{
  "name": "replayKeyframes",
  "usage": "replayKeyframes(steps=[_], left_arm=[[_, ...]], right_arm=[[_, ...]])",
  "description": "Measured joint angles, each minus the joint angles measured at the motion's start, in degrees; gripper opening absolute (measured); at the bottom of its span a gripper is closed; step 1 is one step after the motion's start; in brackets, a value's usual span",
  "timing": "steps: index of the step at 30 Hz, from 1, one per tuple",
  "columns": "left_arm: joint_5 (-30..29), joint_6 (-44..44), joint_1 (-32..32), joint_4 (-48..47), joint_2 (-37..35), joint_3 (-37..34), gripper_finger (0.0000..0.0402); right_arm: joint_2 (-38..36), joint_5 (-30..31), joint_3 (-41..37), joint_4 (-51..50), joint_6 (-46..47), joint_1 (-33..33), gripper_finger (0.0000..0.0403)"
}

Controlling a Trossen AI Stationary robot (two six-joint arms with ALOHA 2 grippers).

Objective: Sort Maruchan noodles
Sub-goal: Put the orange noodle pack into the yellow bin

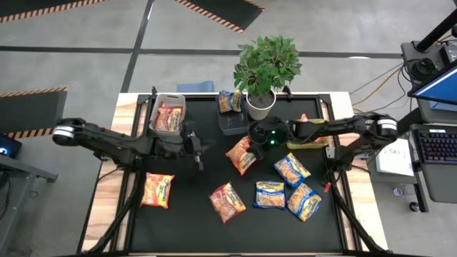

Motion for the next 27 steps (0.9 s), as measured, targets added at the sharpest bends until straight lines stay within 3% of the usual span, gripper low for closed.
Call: replayKeyframes(steps=[4,9,16,20,27], left_arm=[[-2.19,0.04,0.00,0.42,-3.38,-1.51,0.0000],[-2.19,-0.28,0.00,0.46,-4.96,-1.93,0.0000],[-2.15,-0.74,0.00,0.45,-3.84,-1.97,0.0000],[-2.12,-0.90,0.00,0.70,-2.84,-1.97,0.0000],[-2.09,-2.01,0.00,0.66,-1.48,-1.97,0.0000]], right_arm=[[-6.37,5.63,2.54,-13.27,-0.63,-0.34,0.0009],[-13.60,19.30,10.37,-37.03,-0.76,-0.37,0.0009],[-15.97,37.45,21.19,-64.66,5.24,-0.39,0.0009],[-14.85,41.64,23.61,-72.53,7.83,-0.38,0.0009],[-12.80,41.26,21.64,-75.34,9.05,-0.37,0.0009]])
